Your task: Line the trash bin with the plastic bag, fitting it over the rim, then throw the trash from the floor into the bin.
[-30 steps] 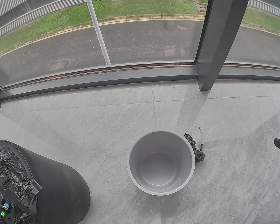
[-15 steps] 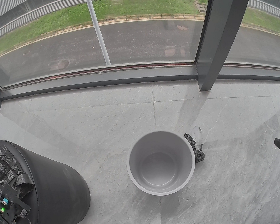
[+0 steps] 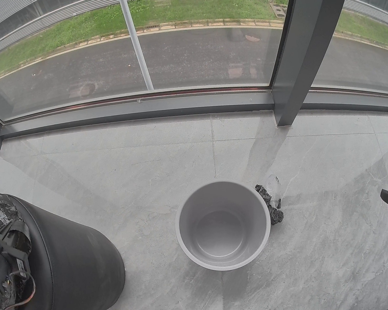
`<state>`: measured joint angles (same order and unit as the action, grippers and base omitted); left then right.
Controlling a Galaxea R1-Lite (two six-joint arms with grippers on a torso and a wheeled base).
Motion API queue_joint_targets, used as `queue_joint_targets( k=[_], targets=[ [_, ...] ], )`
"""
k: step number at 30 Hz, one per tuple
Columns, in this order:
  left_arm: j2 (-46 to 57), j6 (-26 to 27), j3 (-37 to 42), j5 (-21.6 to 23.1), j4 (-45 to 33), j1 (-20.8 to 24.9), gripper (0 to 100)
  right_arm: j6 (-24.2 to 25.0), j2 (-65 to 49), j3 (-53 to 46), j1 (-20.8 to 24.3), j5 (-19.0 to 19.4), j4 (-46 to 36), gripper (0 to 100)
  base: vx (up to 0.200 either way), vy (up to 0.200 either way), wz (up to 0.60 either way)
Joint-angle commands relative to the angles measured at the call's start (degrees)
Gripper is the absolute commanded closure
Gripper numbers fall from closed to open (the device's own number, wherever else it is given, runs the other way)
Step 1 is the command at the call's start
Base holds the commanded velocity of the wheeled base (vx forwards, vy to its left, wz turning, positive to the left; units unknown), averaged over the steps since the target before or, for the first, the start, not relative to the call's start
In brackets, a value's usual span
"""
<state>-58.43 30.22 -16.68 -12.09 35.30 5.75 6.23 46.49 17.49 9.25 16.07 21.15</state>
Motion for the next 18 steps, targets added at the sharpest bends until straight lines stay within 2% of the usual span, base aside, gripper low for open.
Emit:
queue_joint_targets(
  k=[1, 3, 6, 7, 8, 12, 15, 18],
  targets=[
    [-1.07, -17.83, -9.43, -0.04, 0.20, 1.63, 100, -0.25, 2.55, 2.99, 0.42, 0.02, 1.09, 0, 0.000, 0.000, 0.00],
    [-1.42, -31.71, -16.28, -0.21, -0.15, 2.60, 100, 0.19, 4.22, 5.27, 1.65, -0.07, 4.34, 0, 0.000, 0.000, 0.00],
    [-2.65, -44.37, -23.93, -0.21, -1.64, 2.60, 100, 0.19, 7.21, 8.35, 4.37, -0.95, 7.06, 0, 0.000, 0.000, 0.00],
    [-2.92, -46.30, -25.16, -0.21, -2.17, 2.51, 100, 0.19, 7.73, 9.05, 5.16, -1.30, 7.24, 0, 0.000, 0.000, 0.00],
    [-3.45, -50.08, -27.09, -0.21, -3.93, 2.51, 100, 0.19, 9.32, 10.81, 7.53, -2.88, 7.24, 0, 0.000, 0.000, 0.00],
    [-4.24, -57.73, -30.34, 0.05, -9.11, 4.09, 100, 1.86, 15.91, 14.32, 14.13, -9.65, 8.12, 0, 0.000, 0.000, 0.00],
    [-6.08, -64.94, -34.92, 0.05, -11.66, 7.87, 100, 4.67, 21.01, 16.08, 18.17, -11.85, 11.37, 0, 0.000, 0.000, 0.00],
    [-8.37, -70.47, -40.19, 0.23, -15.26, 12.26, 100, 4.84, 26.01, 17.22, 21.51, -13.78, 14.80, 0, 0.000, 0.000, 0.00]
  ],
)
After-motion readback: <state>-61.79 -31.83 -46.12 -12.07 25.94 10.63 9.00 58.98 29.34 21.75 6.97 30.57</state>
